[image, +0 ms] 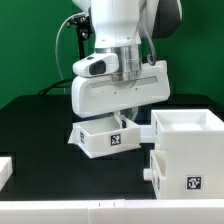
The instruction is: Assemble drawer
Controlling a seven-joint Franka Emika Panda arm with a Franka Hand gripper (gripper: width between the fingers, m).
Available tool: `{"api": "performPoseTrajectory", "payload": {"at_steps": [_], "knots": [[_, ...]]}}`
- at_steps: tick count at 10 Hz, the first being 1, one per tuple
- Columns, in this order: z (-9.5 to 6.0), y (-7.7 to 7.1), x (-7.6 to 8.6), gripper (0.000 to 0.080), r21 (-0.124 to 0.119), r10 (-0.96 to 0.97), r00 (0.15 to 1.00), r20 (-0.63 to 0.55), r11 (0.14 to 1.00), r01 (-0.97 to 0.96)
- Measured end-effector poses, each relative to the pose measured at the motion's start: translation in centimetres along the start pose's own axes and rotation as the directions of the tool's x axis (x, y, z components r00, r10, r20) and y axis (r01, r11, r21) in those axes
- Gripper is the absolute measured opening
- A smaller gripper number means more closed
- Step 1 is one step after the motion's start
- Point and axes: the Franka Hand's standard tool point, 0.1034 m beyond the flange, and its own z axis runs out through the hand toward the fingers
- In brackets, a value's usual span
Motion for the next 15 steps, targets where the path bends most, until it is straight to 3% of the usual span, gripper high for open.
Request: {"api": "performPoseTrajectory", "payload": {"at_steps": [3, 7, 9, 10, 14, 15], "knots": [[-0.4, 2.7, -1.0, 0.0040, -0.016, -0.299, 0.954, -0.011, 0.954, 0.299], [-0.3, 2.8, -1.1, 0.0040, -0.015, -0.331, 0.944, -0.009, 0.944, 0.331], [-0.9, 3.5, 0.2, 0.0040, 0.005, -0.526, 0.850, 0.010, 0.850, 0.526], [-1.4, 3.5, 1.2, 0.0040, -0.010, -0.606, 0.796, 0.011, 0.796, 0.606], [-1.2, 3.4, 1.2, 0.0040, -0.007, -0.625, 0.781, 0.012, 0.781, 0.625], [-1.3, 3.9, 1.3, 0.0040, -0.010, -0.687, 0.727, 0.015, 0.727, 0.687]]}}
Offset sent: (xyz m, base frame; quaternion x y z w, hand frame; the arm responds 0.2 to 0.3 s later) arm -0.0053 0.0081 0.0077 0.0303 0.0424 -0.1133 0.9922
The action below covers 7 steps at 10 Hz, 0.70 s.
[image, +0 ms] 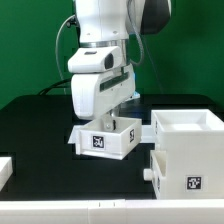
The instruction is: Assemble drawer
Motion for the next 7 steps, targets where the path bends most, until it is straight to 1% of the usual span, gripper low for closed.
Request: {"api": "performPoseTrajectory", "payload": {"at_steps": [1, 2, 3, 4, 7], "knots": [[-0.3, 1.6, -0.4, 0.0040, -0.016, -0.110, 0.994, -0.002, 0.994, 0.110], [-0.4, 2.9, -0.2, 0.0040, -0.026, -0.170, 0.985, -0.002, 0.985, 0.170], [-0.6, 3.7, 0.2, 0.0040, -0.038, -0.252, 0.968, 0.001, 0.967, 0.252], [-0.7, 3.7, 0.7, 0.0040, -0.039, -0.263, 0.965, 0.002, 0.964, 0.263], [-0.4, 3.6, 0.5, 0.0040, -0.033, -0.259, 0.966, 0.003, 0.965, 0.259]]}}
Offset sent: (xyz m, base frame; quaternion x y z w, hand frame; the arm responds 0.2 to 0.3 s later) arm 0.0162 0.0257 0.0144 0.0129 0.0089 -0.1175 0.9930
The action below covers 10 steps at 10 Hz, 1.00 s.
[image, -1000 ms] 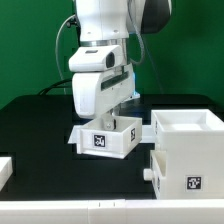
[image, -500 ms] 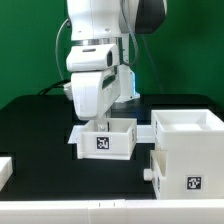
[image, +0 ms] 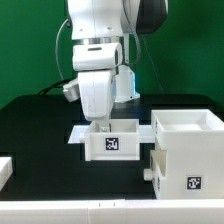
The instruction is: Assemble drawer
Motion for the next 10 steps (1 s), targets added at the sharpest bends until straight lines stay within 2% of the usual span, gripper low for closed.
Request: {"api": "performPoseTrajectory", "payload": {"at_steps": [2, 4, 7, 10], "knots": [[0.3, 1.2, 0.9, 0.0040, 0.007, -0.021, 1.000, 0.013, 1.000, 0.021], [0.2, 2.3, 1.6, 0.0040, 0.003, -0.017, 1.000, 0.017, 1.000, 0.017], [0.3, 2.1, 1.4, 0.0040, 0.007, -0.014, 1.000, 0.017, 1.000, 0.014], [0.7, 2.6, 1.4, 0.0040, 0.021, -0.113, 0.993, 0.017, 0.993, 0.112]]}}
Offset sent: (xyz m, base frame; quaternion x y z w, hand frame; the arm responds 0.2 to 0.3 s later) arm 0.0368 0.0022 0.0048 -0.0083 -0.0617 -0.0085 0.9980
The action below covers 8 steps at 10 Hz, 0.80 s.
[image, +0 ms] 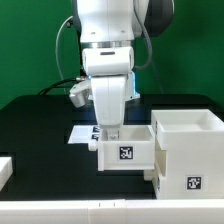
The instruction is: Assemble drawer
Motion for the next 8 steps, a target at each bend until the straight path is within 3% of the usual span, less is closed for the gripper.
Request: {"api": "performPoseTrajectory", "payload": {"at_steps": [3, 8], "knots": [[0.22, 0.20, -0.07, 0.0040, 0.013, -0.025, 1.000, -0.001, 1.000, 0.025], [0.19, 0.45, 0.74, 0.0040, 0.008, 0.036, 0.999, 0.007, 0.999, -0.036]]}}
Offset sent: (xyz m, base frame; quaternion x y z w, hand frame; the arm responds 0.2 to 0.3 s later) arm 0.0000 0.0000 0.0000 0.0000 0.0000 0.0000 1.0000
